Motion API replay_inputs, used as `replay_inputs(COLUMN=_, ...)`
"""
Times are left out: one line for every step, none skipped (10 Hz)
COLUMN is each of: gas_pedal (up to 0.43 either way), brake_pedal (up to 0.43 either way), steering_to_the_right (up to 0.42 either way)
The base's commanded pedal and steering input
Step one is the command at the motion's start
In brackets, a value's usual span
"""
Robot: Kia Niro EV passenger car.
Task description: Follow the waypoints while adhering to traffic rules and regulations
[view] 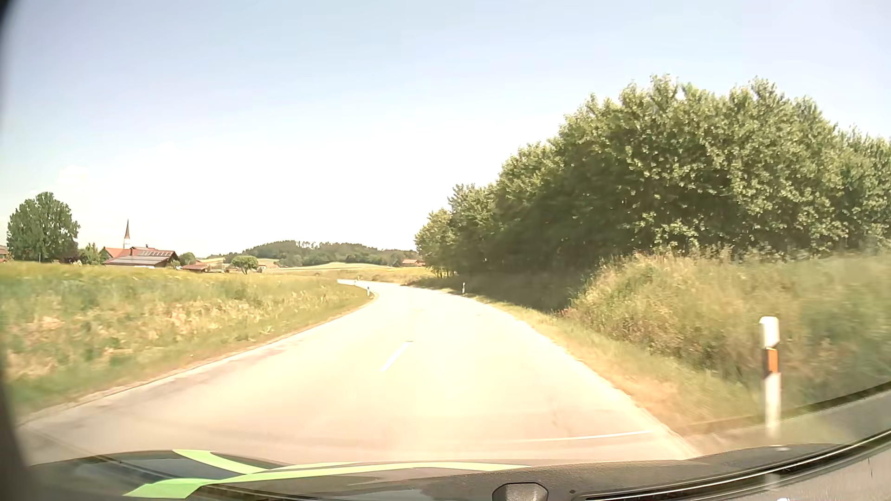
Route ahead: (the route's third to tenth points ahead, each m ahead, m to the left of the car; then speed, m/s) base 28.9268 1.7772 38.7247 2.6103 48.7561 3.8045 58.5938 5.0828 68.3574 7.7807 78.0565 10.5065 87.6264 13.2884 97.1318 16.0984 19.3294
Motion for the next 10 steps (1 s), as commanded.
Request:
replay_inputs(gas_pedal=0.209, brake_pedal=0.0, steering_to_the_right=-0.017)
replay_inputs(gas_pedal=0.209, brake_pedal=0.0, steering_to_the_right=-0.018)
replay_inputs(gas_pedal=0.228, brake_pedal=0.0, steering_to_the_right=-0.019)
replay_inputs(gas_pedal=0.24, brake_pedal=0.0, steering_to_the_right=-0.019)
replay_inputs(gas_pedal=0.24, brake_pedal=0.0, steering_to_the_right=-0.019)
replay_inputs(gas_pedal=0.24, brake_pedal=0.0, steering_to_the_right=-0.02)
replay_inputs(gas_pedal=0.24, brake_pedal=0.0, steering_to_the_right=-0.02)
replay_inputs(gas_pedal=0.24, brake_pedal=0.0, steering_to_the_right=-0.02)
replay_inputs(gas_pedal=0.24, brake_pedal=0.0, steering_to_the_right=-0.019)
replay_inputs(gas_pedal=0.24, brake_pedal=0.0, steering_to_the_right=-0.02)
